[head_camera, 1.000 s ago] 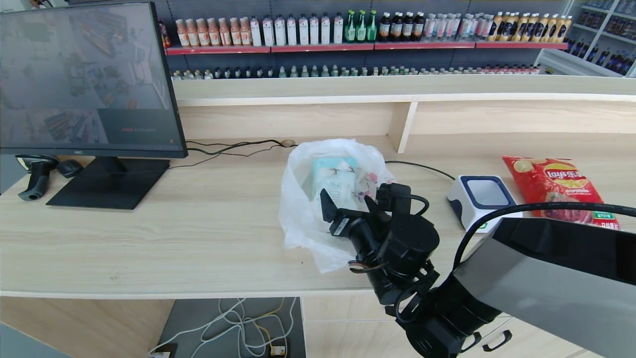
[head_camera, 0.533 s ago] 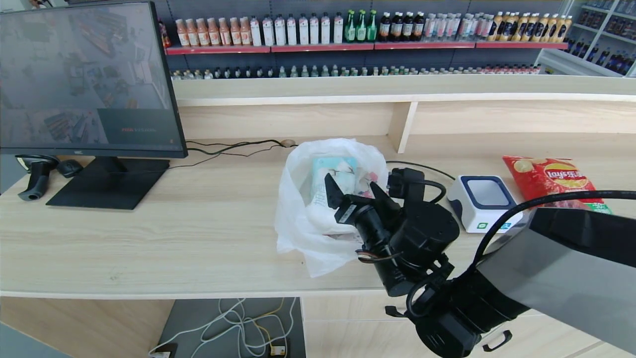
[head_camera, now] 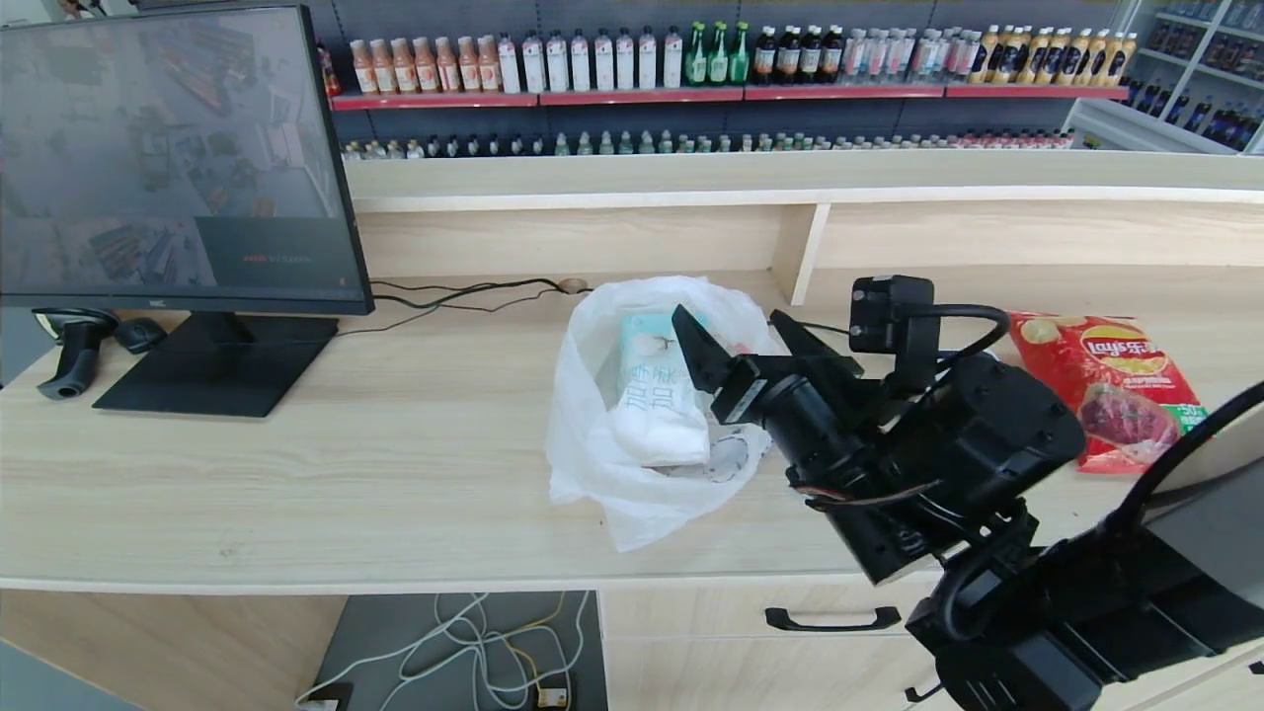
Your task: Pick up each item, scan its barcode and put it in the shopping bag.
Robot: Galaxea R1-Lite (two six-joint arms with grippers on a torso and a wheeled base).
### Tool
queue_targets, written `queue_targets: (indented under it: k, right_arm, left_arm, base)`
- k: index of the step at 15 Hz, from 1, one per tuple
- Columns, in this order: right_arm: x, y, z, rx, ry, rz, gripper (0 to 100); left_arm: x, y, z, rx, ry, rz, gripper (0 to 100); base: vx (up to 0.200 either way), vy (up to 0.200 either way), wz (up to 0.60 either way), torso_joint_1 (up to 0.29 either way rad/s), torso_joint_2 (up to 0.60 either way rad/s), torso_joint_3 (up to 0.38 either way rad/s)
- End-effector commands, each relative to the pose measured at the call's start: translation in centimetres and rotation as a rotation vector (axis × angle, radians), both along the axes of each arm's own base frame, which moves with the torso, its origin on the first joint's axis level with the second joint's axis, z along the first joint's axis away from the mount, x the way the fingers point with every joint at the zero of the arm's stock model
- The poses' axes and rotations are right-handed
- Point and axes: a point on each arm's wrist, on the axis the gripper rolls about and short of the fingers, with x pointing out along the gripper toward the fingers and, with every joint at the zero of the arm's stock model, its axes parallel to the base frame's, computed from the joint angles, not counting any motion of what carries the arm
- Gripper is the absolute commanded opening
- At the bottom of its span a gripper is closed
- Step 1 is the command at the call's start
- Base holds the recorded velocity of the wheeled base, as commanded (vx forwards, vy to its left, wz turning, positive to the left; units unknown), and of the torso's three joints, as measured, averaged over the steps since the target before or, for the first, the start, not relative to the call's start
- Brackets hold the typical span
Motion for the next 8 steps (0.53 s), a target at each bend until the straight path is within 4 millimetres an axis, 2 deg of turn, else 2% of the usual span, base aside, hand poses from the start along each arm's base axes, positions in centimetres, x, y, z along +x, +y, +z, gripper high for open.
queue_targets:
  k: [1, 4, 6, 8]
  right_arm:
    - [-1.1, -3.2, 1.6, -0.075, -0.062, -0.018, 100]
    - [-2.9, -6.2, 1.0, -0.152, -0.038, -0.051, 100]
    - [-2.2, -6.9, 1.8, -0.125, -0.058, -0.083, 100]
    - [-1.3, -7.8, 1.3, -0.118, -0.036, -0.118, 100]
  left_arm:
    - [0.0, 0.0, 0.0, -0.002, 0.002, 0.001, 100]
    - [0.0, 0.0, 0.0, -0.002, 0.002, -0.001, 100]
    - [0.0, 0.0, 0.0, -0.002, 0.002, 0.001, 100]
    - [0.0, 0.0, 0.0, 0.000, 0.002, 0.001, 100]
  base:
    - [0.000, -0.200, 0.00, -0.007, 0.00, 0.002]
    - [0.000, -0.200, 0.00, 0.010, 0.00, 0.002]
    - [0.000, -0.200, 0.00, -0.002, 0.00, 0.002]
    - [0.000, -0.200, 0.00, 0.002, 0.00, 0.005]
